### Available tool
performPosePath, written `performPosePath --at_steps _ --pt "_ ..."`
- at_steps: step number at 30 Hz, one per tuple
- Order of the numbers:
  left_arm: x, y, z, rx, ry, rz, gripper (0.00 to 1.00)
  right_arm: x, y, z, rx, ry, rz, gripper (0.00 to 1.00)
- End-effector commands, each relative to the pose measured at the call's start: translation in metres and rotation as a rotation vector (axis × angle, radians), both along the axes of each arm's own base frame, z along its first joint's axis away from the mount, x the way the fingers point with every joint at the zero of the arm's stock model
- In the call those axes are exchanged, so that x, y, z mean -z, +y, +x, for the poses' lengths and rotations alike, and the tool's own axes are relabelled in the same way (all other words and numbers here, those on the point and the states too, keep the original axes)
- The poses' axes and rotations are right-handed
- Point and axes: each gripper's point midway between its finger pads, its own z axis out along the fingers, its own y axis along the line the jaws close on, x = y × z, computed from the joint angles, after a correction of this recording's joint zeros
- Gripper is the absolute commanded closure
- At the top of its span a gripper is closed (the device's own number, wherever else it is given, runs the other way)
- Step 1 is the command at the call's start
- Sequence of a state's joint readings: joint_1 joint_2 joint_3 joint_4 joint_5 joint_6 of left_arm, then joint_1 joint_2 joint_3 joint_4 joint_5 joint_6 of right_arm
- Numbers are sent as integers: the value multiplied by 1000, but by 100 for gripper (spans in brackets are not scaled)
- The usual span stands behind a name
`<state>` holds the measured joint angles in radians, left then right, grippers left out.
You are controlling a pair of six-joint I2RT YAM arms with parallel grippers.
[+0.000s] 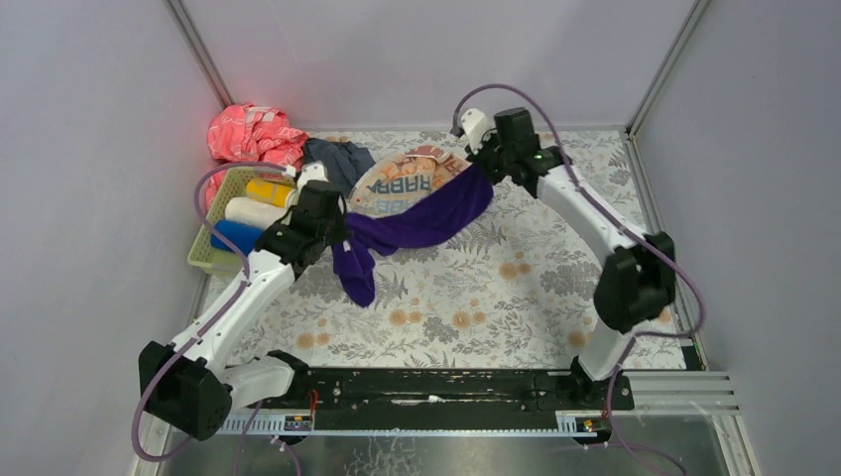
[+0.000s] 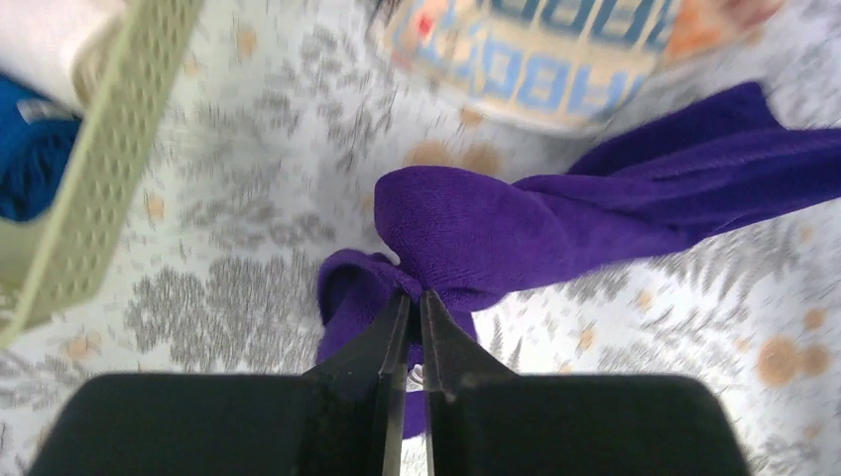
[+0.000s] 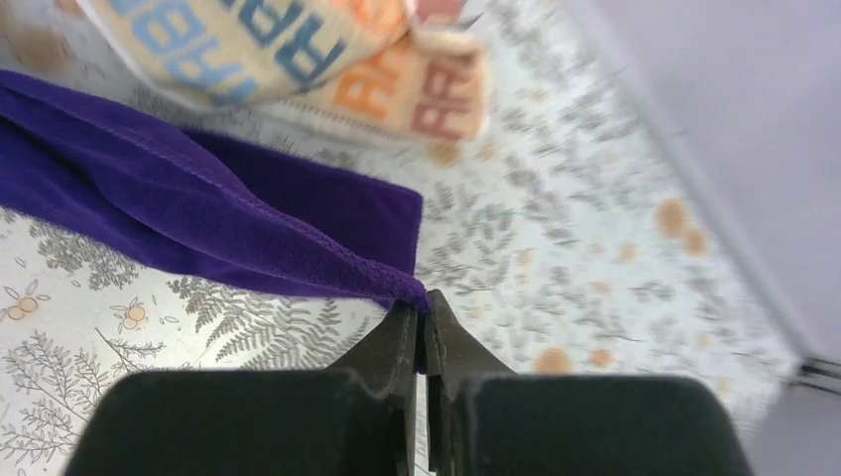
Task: Roll the towels
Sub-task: Flatten out the towel at the center of the board.
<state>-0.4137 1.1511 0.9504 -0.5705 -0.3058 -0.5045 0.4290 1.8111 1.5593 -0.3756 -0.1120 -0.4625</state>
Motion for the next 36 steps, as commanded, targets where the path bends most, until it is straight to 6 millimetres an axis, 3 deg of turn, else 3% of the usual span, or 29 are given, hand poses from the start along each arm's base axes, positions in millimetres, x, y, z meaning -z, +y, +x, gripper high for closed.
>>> performPosePath --at_steps 1,2,5,6,9,11,16,20,23,26,33,36 --pt "-80 5 36 -34 -277 -35 93 -110 -23 -24 32 -218 47 93" --pt "-83 6 33 -52 -296 -56 90 -114 -27 -34 42 -222 66 92" --pt "-57 16 11 -136 -286 -129 84 -105 -39 -71 85 -197 134 92" --pt "-44 22 0 -176 -277 -157 83 -94 -42 -82 109 -176 164 92" --pt "0 35 -34 -308 -229 -266 64 -63 -49 -115 183 -124 276 84" --pt "26 35 -54 -358 -190 -358 57 -44 -53 -134 244 -79 353 81" --pt "46 20 -72 -312 -153 -472 51 -4 -68 -170 430 56 455 65" --pt "53 12 -58 -254 -82 -379 39 5 -79 -179 501 44 491 55" --pt "44 9 -36 -214 -41 -275 33 1 -80 -172 511 31 478 50" --pt "51 9 -20 -209 31 -215 31 10 -76 -164 533 86 441 48" --pt "55 27 32 -199 53 -130 31 39 -39 -144 495 256 473 47" --pt "66 37 55 -180 126 -94 31 55 -27 -137 491 325 478 47"
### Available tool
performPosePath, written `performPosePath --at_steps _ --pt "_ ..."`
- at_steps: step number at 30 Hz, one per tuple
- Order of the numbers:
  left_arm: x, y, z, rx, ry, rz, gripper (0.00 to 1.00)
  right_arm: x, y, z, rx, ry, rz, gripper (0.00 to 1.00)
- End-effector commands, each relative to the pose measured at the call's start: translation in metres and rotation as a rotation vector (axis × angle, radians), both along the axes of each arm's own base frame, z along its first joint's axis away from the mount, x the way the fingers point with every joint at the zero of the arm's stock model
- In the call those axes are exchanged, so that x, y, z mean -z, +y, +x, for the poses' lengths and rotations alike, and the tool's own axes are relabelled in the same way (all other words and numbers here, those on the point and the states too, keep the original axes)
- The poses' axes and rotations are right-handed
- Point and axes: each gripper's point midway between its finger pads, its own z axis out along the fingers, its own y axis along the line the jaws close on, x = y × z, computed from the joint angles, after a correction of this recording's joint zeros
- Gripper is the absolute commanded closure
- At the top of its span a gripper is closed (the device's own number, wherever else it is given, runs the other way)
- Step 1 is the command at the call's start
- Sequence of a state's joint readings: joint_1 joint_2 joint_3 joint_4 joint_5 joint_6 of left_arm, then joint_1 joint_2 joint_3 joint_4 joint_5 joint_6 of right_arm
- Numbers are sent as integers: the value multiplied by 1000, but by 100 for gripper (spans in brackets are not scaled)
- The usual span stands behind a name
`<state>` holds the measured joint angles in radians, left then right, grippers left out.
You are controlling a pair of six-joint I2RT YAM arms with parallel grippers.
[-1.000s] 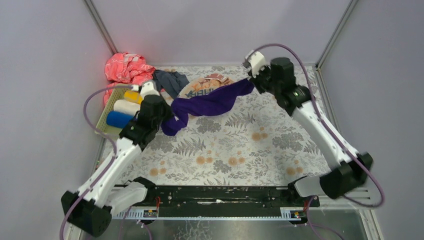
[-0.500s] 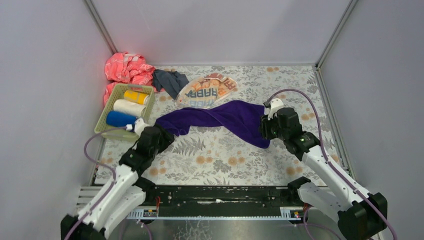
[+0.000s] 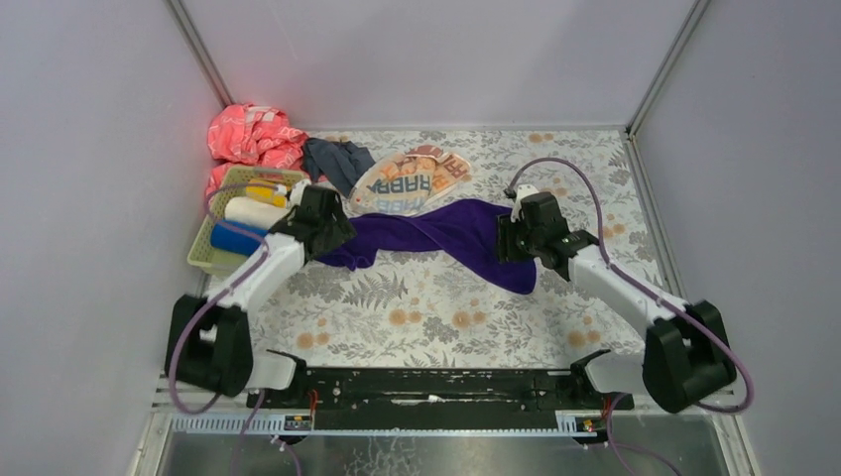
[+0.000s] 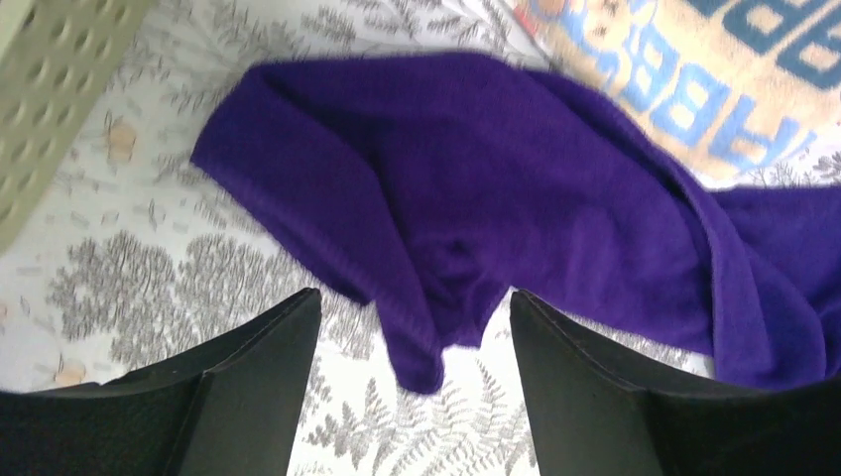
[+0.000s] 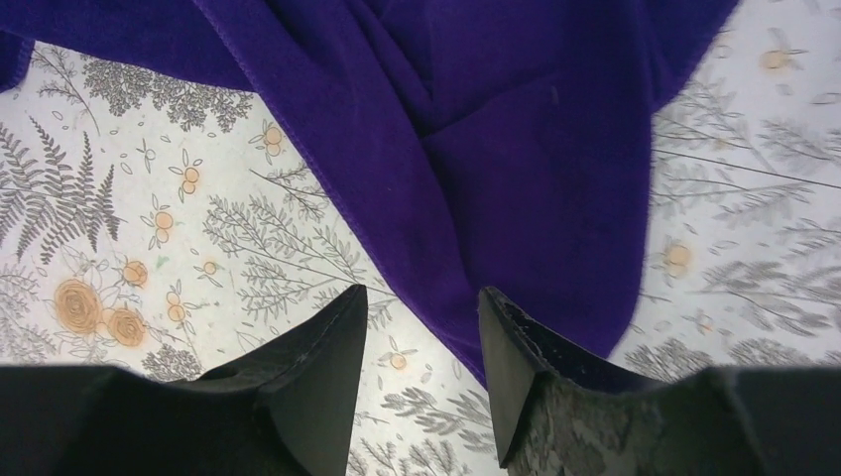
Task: Roll the towels
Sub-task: Flatten out the towel at the center of the board.
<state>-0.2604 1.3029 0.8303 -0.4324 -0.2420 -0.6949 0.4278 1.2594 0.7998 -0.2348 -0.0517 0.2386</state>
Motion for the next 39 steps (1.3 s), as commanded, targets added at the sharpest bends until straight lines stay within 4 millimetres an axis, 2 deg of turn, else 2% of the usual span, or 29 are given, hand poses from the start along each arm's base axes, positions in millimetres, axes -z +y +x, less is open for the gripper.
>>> performPosePath --at_steps 1,6,13,19,25,29,35,37,39 --pt "-1 12 45 70 21 37 30 -7 28 24 -13 5 107 47" --pt "25 35 64 69 117 35 31 35 18 24 65 123 80 45" --pt "47 45 69 110 213 72 32 85 -29 10 258 298 113 41" --pt "53 44 63 151 243 80 32 103 -82 0 494 365 139 39" --pt "53 52 57 181 269 133 31 106 -131 -1 734 344 172 39" --pt "61 46 53 231 294 114 31 97 -131 9 723 305 207 40" --pt "70 36 63 279 308 73 35 99 -120 10 664 308 252 40" --pt "75 31 66 301 317 50 44 99 -118 10 649 308 259 40" --pt "76 26 71 330 324 31 68 98 -117 11 638 306 264 40"
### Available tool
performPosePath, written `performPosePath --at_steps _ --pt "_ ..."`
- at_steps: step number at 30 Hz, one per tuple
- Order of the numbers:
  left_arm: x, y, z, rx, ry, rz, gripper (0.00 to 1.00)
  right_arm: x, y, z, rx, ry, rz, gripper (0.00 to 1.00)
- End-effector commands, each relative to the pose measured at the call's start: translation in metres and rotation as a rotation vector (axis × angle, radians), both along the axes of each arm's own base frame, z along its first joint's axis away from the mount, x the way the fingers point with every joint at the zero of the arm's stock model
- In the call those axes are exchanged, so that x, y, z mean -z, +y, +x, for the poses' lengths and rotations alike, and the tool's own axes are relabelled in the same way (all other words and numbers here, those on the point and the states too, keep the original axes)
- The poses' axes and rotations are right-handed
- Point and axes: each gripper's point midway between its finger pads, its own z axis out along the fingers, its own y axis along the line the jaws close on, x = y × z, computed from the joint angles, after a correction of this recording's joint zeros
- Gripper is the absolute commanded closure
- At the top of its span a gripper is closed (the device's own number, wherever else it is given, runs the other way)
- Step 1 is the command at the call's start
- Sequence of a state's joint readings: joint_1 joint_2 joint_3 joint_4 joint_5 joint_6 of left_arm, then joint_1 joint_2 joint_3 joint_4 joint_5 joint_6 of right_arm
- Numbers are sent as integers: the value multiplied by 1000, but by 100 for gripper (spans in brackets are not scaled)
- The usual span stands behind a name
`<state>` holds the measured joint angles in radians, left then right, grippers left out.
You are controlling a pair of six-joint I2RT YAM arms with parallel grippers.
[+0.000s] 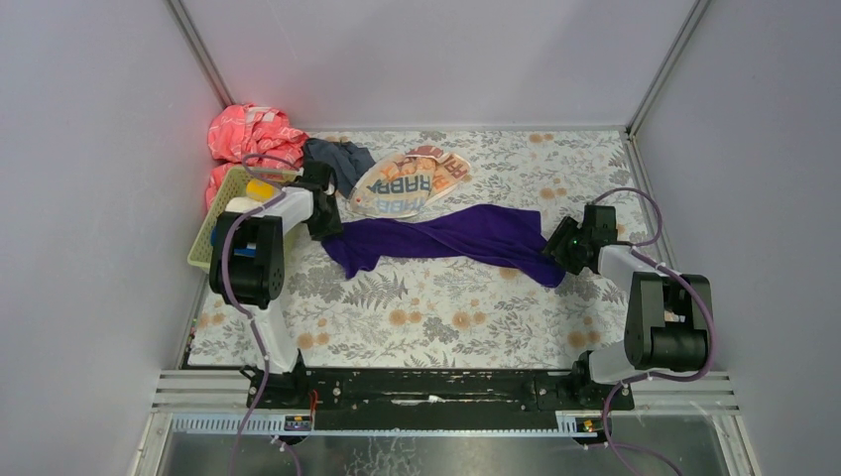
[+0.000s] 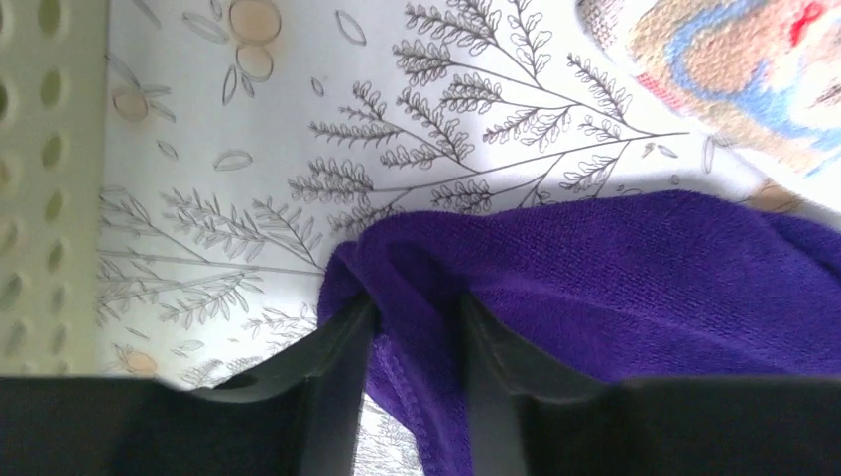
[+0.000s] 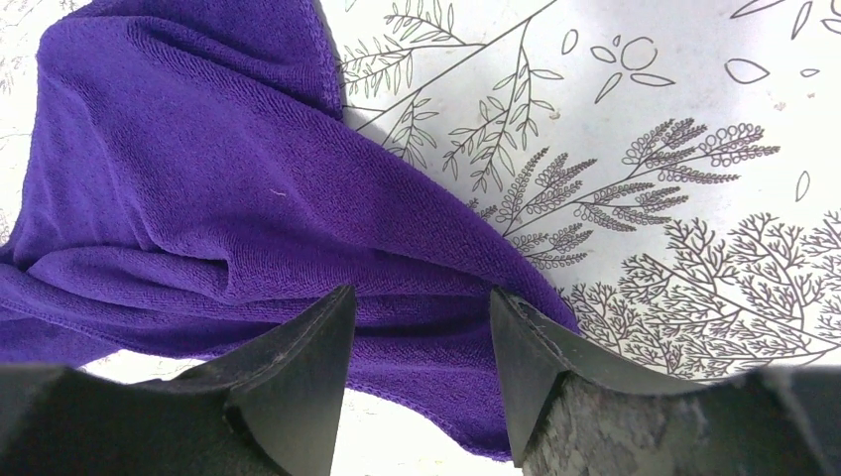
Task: Roll the towels
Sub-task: Flatten out the towel at the center of the board.
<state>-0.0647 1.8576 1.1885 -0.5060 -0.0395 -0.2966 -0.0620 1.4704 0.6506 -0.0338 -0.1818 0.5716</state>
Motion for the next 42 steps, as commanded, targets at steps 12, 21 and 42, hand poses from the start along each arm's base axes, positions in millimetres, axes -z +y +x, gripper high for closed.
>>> performPosePath --at_steps 12,21,42 --pt "-152 -43 -27 120 -355 -58 99 2 -5 -12 9 13 -27 40" --pt "-125 -57 -154 -150 -375 -385 69 -9 -11 -12 31 -21 -53 40" --pt "-73 -92 -46 372 -128 -148 52 -39 34 0 -244 -131 -2 40"
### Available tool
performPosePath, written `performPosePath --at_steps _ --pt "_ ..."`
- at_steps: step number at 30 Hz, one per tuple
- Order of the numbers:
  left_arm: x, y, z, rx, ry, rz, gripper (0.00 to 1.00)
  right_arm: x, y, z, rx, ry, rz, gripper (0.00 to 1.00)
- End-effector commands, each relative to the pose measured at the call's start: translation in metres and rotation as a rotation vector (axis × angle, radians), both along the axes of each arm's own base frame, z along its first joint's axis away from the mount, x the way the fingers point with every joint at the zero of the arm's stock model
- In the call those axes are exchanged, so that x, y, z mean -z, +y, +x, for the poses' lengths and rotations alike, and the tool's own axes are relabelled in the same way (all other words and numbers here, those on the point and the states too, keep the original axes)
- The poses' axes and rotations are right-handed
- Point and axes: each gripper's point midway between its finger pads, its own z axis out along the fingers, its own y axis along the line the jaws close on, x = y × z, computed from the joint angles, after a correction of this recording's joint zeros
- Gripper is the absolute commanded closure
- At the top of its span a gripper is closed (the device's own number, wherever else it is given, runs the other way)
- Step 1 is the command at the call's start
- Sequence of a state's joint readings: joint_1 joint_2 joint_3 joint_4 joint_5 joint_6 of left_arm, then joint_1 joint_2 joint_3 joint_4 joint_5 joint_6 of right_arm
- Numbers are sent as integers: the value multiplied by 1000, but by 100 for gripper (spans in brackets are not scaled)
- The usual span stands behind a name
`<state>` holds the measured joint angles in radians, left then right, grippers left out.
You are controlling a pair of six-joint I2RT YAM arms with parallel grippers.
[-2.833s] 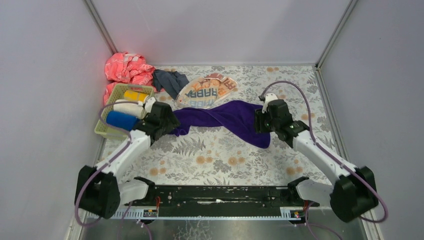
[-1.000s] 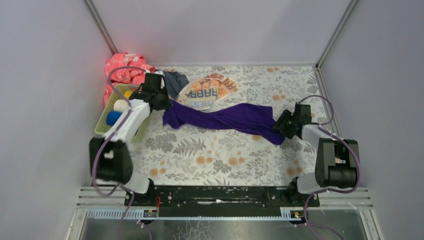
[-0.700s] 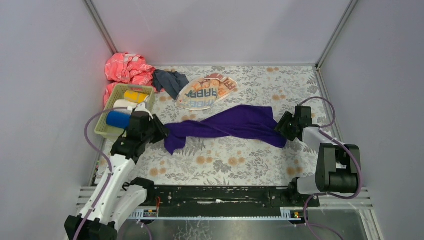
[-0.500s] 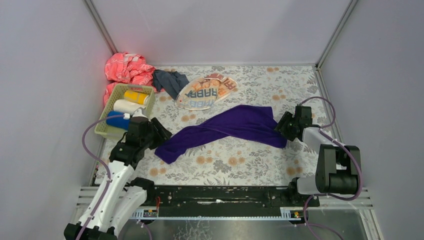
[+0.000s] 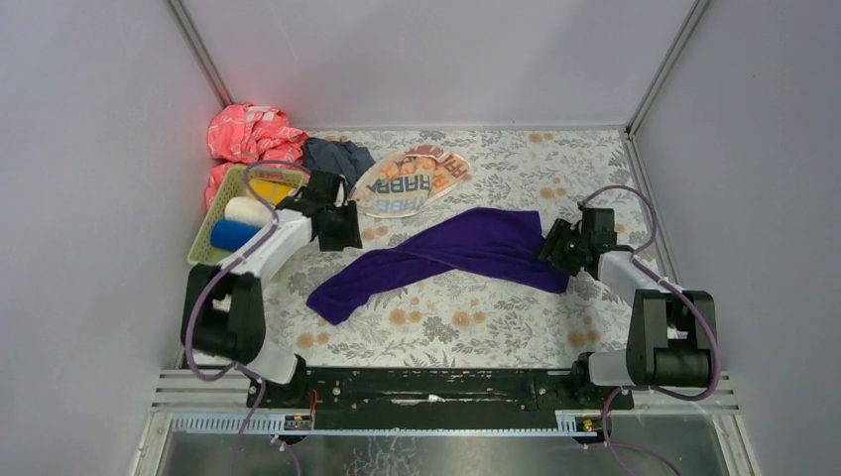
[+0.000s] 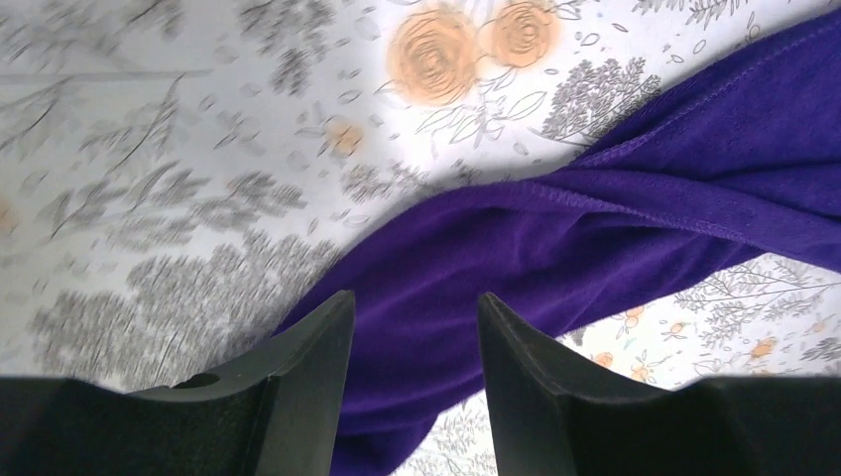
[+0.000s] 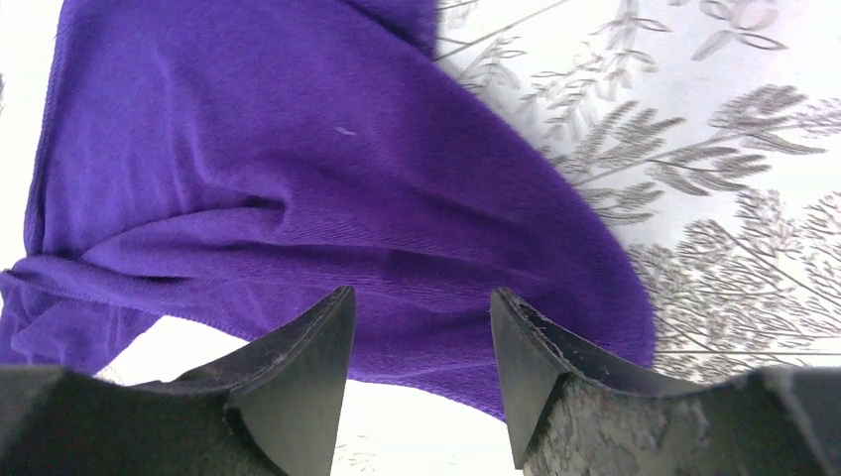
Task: Roll the towels
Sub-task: Flatten out the towel at the center of the board.
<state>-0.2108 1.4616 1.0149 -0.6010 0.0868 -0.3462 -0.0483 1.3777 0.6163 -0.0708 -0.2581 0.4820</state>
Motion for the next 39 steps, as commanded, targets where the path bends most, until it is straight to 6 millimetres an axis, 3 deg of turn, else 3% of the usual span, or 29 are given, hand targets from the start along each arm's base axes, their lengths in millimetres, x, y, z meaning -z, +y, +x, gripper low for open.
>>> performPosePath --at_steps 1,7,11,17,19,23,25,27,30,33,39 --pt "8 -29 26 232 -24 15 51 -30 23 17 -139 -97 -24 39" --pt "42 -49 34 393 54 52 51 -39 46 14 -264 -115 -73 37" --pt "66 -45 37 442 113 117 51 -41 60 12 -328 -127 -68 37" --pt "75 -46 46 479 123 133 53 -40 74 9 -394 -132 -56 36" --pt "79 -47 43 495 143 120 62 -40 76 9 -403 -132 -57 36" --pt "80 -54 32 531 177 75 92 -38 78 7 -402 -125 -56 36" --pt "69 -55 35 534 159 74 100 -36 77 8 -395 -123 -59 36" --pt "48 -57 48 524 103 80 100 -35 76 8 -390 -116 -60 37" --pt "-5 -67 70 516 -23 78 100 -38 76 10 -377 -121 -63 37" --pt "-53 -73 79 513 -137 119 100 -44 73 14 -359 -138 -77 37" --pt "-138 -58 83 392 -333 234 100 -64 68 20 -327 -196 -100 37"
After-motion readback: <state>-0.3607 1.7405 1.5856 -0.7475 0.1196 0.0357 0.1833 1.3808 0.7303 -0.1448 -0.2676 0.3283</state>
